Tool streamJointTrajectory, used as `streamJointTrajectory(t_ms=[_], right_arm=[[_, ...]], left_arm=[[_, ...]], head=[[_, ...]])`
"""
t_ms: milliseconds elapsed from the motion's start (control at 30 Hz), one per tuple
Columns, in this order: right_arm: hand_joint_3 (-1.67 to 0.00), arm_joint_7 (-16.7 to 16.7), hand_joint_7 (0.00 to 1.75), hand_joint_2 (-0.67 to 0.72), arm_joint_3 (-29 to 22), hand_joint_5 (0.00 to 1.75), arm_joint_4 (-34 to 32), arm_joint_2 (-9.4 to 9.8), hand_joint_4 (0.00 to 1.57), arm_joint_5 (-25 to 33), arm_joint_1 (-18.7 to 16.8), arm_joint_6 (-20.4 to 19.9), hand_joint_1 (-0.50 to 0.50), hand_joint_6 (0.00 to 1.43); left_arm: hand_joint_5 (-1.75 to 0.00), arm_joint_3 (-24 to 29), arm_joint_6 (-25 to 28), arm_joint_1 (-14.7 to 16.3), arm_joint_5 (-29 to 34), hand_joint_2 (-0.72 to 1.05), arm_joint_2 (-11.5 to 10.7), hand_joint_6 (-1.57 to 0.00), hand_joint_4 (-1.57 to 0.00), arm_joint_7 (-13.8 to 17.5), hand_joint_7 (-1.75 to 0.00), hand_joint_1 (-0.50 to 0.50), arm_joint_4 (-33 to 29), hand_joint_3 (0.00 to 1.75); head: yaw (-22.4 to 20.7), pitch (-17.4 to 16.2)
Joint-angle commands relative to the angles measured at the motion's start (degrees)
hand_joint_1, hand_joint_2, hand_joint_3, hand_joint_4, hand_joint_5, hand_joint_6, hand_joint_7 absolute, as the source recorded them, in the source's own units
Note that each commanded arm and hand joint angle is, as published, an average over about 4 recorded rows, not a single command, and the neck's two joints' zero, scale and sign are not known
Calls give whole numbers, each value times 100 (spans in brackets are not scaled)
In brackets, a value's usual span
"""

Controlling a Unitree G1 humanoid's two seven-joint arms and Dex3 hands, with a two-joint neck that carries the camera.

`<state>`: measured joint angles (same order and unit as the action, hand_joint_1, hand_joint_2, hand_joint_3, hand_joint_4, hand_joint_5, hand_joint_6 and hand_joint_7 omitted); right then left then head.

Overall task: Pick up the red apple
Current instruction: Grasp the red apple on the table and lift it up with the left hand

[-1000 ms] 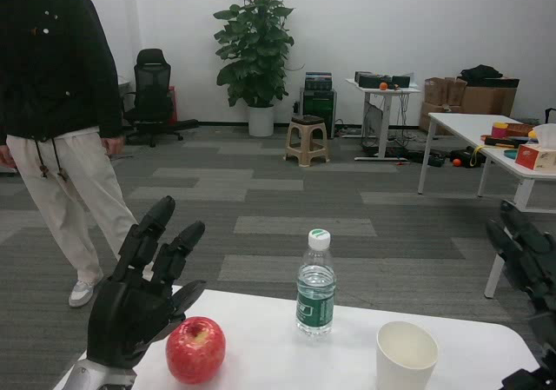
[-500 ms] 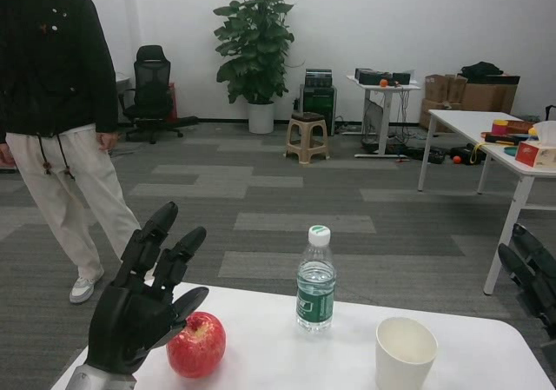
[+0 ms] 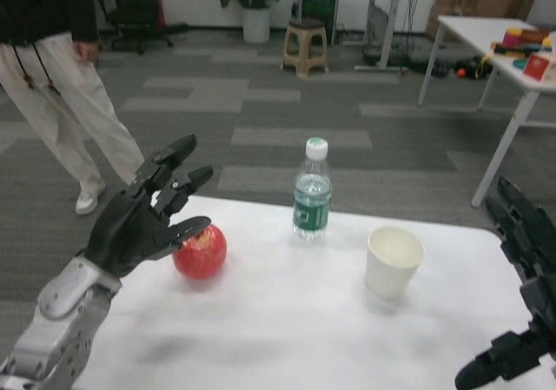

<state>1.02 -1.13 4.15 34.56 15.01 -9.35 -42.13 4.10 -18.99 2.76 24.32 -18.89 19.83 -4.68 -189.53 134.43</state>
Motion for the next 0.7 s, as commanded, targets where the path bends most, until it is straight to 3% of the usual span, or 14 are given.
streamJointTrajectory(t_ms=[33,167,400,533,700], right_arm=[[0,16,14,41,51,0,59,112,0,28,-5,47,-46,0],[0,12,14,41,102,0,105,139,0,20,76,47,-46,0],[0,12,14,38,139,0,174,270,0,20,232,47,-46,0],[0,12,14,34,148,0,257,389,0,24,315,47,-46,0],[0,12,14,34,221,0,352,466,0,42,410,47,-46,0]], left_arm=[[-51,-120,198,-83,95,105,-348,0,0,-14,-28,-41,-50,9],[-49,-164,280,-166,174,105,-473,0,0,-14,-28,-41,-50,0],[-51,-151,361,-179,209,105,-568,0,0,-10,-28,-41,-50,4],[-41,-98,541,-179,196,105,-823,0,0,3,-28,-41,-86,9],[-44,-48,908,-203,91,105,-1187,0,0,25,-28,-43,-195,4]], head=[[40,-204],[31,-243],[31,-227],[11,-554],[27,-654]])
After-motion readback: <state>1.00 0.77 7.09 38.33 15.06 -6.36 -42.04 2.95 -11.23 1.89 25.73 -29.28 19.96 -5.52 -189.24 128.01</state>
